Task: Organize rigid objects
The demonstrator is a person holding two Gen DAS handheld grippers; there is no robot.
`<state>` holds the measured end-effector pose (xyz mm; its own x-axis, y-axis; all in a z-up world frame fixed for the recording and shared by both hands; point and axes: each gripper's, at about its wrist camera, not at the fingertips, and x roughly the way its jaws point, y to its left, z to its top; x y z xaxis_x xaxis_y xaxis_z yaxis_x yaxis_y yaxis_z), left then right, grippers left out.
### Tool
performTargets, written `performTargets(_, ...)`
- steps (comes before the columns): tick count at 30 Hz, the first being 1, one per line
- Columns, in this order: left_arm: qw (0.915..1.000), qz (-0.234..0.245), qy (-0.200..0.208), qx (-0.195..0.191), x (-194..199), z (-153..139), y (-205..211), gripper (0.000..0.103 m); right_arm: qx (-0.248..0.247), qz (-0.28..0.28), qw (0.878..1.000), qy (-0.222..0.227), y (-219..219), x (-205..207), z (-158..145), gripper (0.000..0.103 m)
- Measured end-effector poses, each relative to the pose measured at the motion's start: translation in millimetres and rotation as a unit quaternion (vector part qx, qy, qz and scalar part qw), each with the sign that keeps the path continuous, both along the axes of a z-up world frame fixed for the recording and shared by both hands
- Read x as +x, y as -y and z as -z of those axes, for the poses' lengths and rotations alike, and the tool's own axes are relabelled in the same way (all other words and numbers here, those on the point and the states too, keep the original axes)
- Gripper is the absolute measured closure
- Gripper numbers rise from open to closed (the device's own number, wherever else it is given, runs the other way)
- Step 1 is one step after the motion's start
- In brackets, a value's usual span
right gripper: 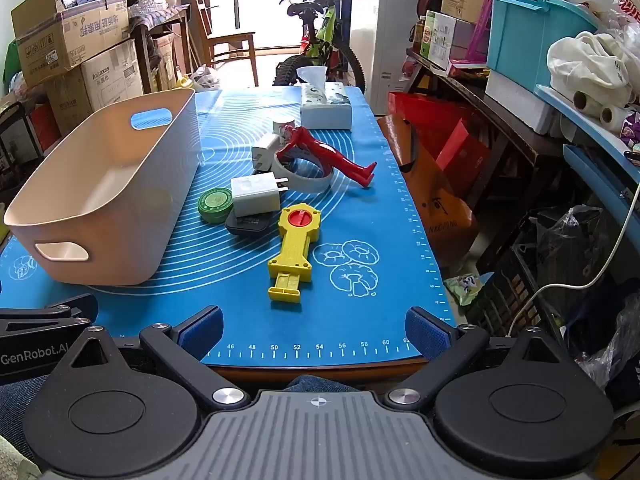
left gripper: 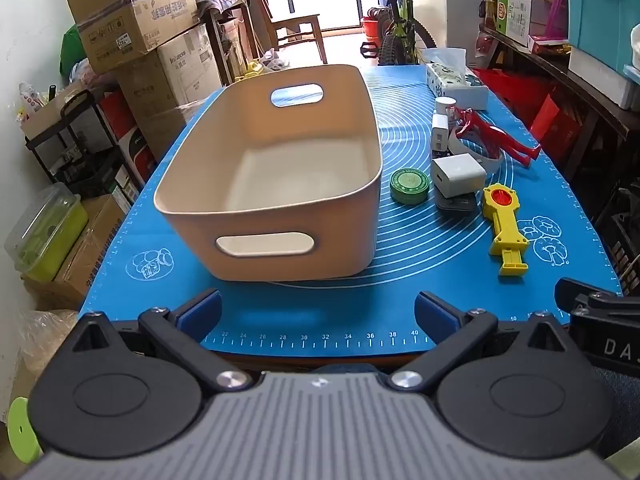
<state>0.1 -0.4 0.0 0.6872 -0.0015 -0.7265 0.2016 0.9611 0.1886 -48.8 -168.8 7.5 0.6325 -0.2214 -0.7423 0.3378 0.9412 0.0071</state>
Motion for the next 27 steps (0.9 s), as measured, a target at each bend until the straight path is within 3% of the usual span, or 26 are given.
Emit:
performTargets(1, 0.9999, 0.001, -0.002, -0.013, 0.2, -0.5, -1.1, 0.002, 0.0, 0.0, 1.0, 0.0, 0.0, 0.0, 0.0, 0.006)
performTargets(27, 0.9999, 0.001, 0.001, -0.011, 0.0, -0.4, -0.9, 0.002, 0.0, 0.0, 1.0, 0.0, -0.2, 0.1, 0.5, 0.006)
